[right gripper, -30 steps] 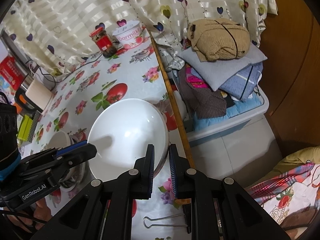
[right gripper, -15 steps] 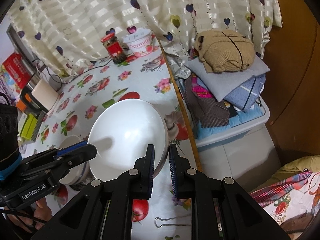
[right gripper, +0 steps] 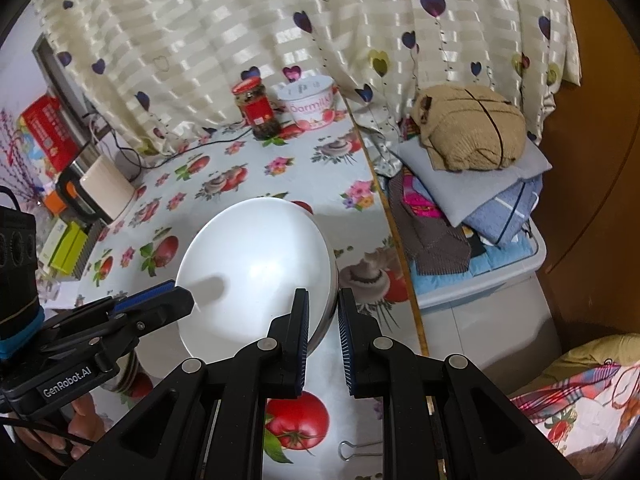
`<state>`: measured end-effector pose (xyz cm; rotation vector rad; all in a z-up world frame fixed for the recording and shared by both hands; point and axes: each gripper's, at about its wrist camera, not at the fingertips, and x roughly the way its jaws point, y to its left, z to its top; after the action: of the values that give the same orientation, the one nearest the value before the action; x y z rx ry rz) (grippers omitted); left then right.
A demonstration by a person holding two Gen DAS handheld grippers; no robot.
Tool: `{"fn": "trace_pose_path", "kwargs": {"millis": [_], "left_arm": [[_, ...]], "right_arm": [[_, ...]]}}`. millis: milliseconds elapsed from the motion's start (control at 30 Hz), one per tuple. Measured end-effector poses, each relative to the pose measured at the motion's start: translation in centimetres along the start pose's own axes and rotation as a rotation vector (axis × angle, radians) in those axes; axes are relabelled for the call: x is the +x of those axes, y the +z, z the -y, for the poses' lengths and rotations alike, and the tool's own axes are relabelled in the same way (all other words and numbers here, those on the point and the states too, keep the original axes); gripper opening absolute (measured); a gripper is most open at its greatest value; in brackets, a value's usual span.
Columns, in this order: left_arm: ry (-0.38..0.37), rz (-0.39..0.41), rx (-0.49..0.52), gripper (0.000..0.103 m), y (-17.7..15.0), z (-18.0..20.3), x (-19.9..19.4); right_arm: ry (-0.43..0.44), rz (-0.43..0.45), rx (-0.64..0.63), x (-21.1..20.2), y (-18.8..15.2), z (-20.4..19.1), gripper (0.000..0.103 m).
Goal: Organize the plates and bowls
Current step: 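Carry the white bowl over the steel bowl stack and lower it inside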
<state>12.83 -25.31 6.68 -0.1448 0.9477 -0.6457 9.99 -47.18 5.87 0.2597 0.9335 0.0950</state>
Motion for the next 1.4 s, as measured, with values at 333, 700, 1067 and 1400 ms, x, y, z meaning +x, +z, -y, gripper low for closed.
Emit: {"fn": "trace_pose_path", "kwargs": {"millis": [333,700,1067,1400], "left_arm": [[0.034,0.043,-0.035,0.019,-0.4,-2.1,-2.5],[0.083,0.067,-0.077,0.019,-1.8,-4.9,-4.8],[0.126,0.065,-0.118,0.019,-3.5,-7.1,-6.2],[0.147,0.038,-0.149,0.019,-4.6,-8.4,-5.8]], "right_arm": [[0.026,0.001,-0.053,0.2,0.5,-3.3,0.015],[0.062,-0.021,-0.107,1.2,0.3,-6.8,0.015],[0.101,-0.074,-0.146,3.2,-0.8,-9.7,0.015],[0.116,-0.119,-0.162,4.9,-1.6,-10.7,0.015]]}}
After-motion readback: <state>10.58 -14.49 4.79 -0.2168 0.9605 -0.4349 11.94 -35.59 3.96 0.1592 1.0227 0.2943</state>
